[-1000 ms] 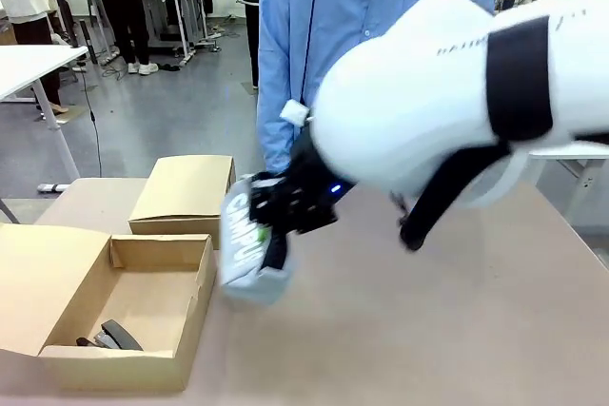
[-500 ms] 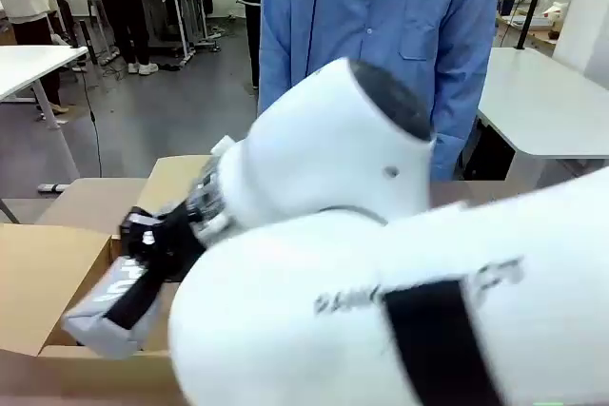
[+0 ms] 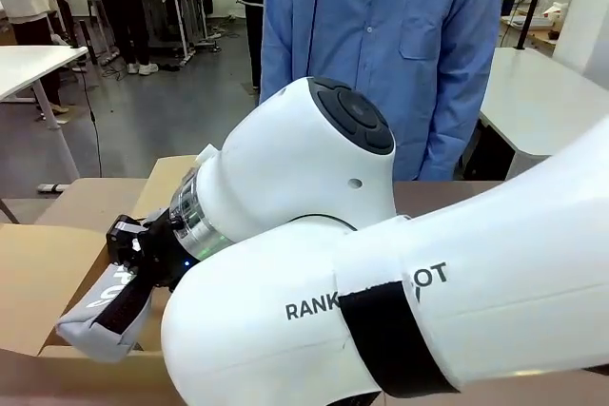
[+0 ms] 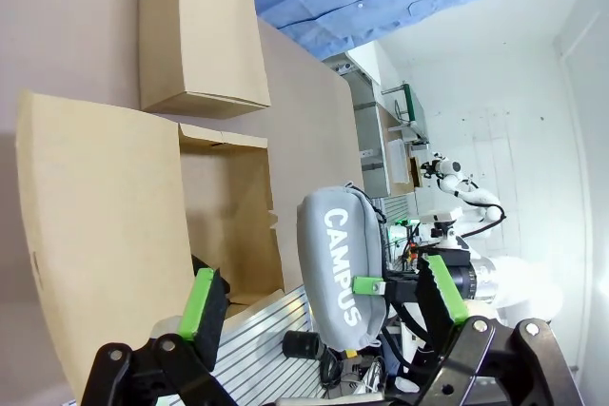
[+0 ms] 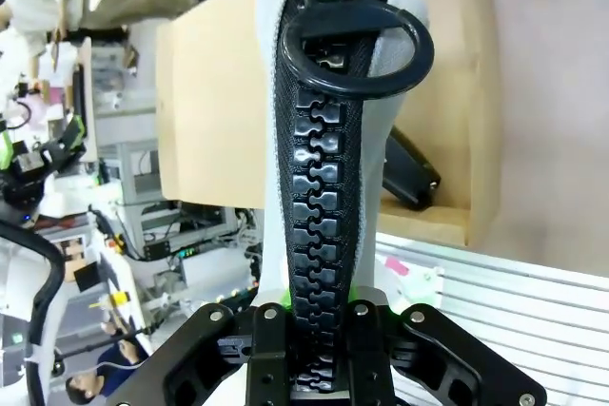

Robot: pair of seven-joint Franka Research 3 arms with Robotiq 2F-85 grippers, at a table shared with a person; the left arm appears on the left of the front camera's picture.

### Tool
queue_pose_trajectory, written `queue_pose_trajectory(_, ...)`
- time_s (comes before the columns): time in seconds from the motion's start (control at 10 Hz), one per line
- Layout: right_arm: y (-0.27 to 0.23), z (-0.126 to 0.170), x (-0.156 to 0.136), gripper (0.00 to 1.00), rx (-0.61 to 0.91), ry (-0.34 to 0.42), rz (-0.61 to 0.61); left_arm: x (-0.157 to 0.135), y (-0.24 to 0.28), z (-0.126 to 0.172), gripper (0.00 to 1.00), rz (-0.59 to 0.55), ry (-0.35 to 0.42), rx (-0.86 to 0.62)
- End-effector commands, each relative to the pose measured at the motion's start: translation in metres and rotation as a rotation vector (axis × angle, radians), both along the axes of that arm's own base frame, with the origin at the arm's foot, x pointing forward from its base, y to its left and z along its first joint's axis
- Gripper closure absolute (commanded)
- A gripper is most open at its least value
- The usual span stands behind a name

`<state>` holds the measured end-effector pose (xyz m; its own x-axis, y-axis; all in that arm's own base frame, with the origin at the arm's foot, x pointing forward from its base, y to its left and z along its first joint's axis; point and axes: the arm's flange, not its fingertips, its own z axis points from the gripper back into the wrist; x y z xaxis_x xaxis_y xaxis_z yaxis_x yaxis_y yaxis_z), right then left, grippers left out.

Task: Place items inside the box.
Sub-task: Pick up a Pencil pouch or Stapler and place it inside the Mailer Box closest to the robot.

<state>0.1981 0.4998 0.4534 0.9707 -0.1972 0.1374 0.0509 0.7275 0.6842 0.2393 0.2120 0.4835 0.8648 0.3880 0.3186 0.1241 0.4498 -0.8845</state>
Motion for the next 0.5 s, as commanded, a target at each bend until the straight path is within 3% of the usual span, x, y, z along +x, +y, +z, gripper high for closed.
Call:
queue_pose_trajectory(0.0, 0.018, 0.001, 0.013, 0.91, -0.039, -0.019, 0.057, 0.000, 0.000, 0.000, 0.00, -0.005, -0.029, -0.012)
queue_pose_trajectory(0.2, 0.040, 0.004, 0.030, 0.91, -0.042, -0.048, 0.116, 0.000, 0.000, 0.000, 0.00, -0.005, -0.029, -0.012)
queue_pose_trajectory(0.4, 0.066, -0.011, 0.050, 0.91, -0.100, -0.025, 0.164, 0.000, 0.000, 0.000, 0.00, -0.005, -0.029, -0.012)
